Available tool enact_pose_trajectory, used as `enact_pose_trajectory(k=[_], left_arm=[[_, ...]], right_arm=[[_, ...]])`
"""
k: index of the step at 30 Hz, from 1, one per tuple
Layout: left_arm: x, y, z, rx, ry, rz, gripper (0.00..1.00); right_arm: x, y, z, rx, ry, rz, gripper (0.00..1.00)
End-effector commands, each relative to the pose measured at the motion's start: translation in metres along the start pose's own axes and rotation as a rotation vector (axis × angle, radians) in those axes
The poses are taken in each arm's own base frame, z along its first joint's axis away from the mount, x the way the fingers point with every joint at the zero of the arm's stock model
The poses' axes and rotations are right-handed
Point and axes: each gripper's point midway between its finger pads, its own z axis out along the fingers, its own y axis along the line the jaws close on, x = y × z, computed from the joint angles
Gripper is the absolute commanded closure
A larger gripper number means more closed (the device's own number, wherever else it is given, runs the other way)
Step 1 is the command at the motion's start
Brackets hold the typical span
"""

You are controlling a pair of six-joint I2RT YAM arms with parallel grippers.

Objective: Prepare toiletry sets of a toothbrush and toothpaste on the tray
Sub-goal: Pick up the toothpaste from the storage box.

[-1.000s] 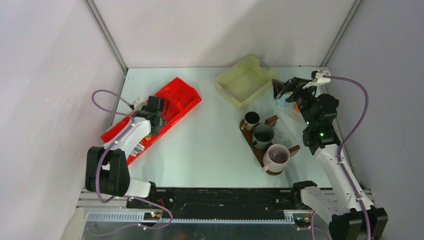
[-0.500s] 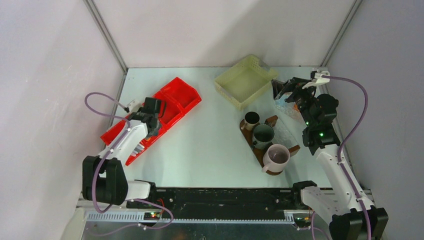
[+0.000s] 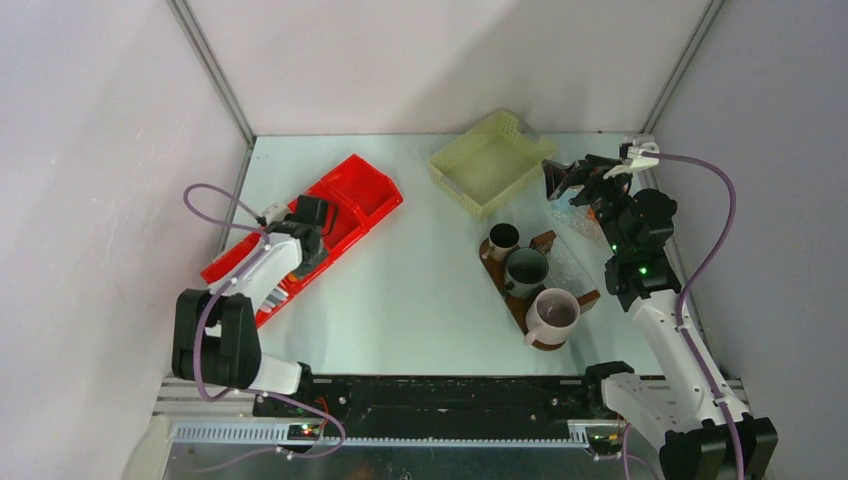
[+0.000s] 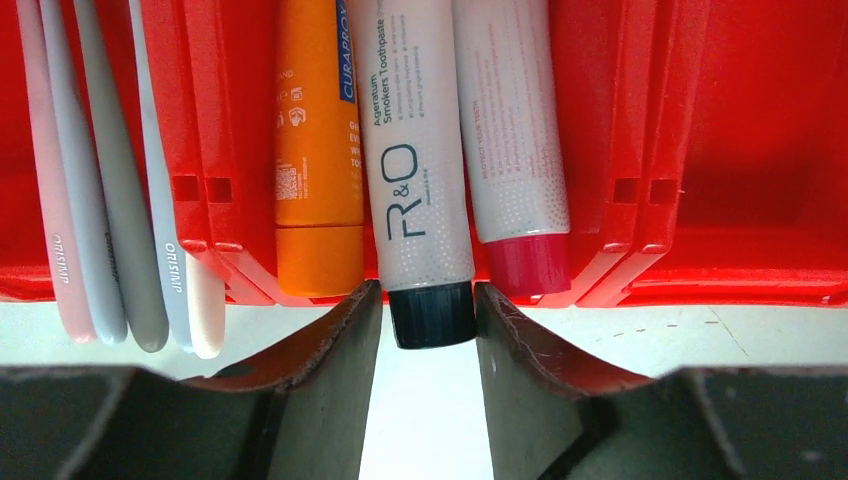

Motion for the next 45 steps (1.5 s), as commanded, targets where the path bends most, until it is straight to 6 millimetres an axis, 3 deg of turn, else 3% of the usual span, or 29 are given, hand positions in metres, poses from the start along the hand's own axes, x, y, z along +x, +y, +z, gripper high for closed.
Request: enact_pose_trajectory(k=[1, 5, 10, 16, 25, 34, 40, 45], left_arm=[[0.007, 0.006, 0.01, -0.036, 0.011, 0.002, 0.5], [0.01, 0.006, 0.013, -0.038, 0.016, 0.005, 0.5], [0.005, 0.005, 0.005, -0.013, 0.01, -0.003, 0.69], [-0.018, 0.009, -0.027, 0.056, -0.062, -0.038, 0.84], [-0.047, 0.019, -0.073, 0.154, -0.16, -0.057, 0.99], [-0.068, 0.022, -0.114, 0.32, -0.271, -0.07, 1.0], [-0.081, 0.013, -0.144, 0.52, -0.419, -0.034, 1.0], [-0.088, -0.001, -0.18, 0.707, -0.55, 0.05, 1.0]], right_arm=[[-0.028, 0.007, -0.001, -0.007, -0.063, -0.026, 0.02], [-0.028, 0.007, -0.001, -0.007, -0.061, -0.033, 0.02], [-0.028, 0.008, -0.001, -0.011, -0.061, -0.036, 0.02], [-0.026, 0.01, -0.001, -0.025, -0.057, -0.032, 0.02], [-0.024, 0.028, 0.001, -0.125, -0.045, -0.006, 0.06], [-0.013, 0.045, 0.005, -0.224, -0.009, 0.022, 0.07], [-0.005, 0.073, 0.006, -0.346, 0.021, 0.079, 0.08], [0.007, 0.1, 0.009, -0.424, 0.102, 0.125, 0.09]])
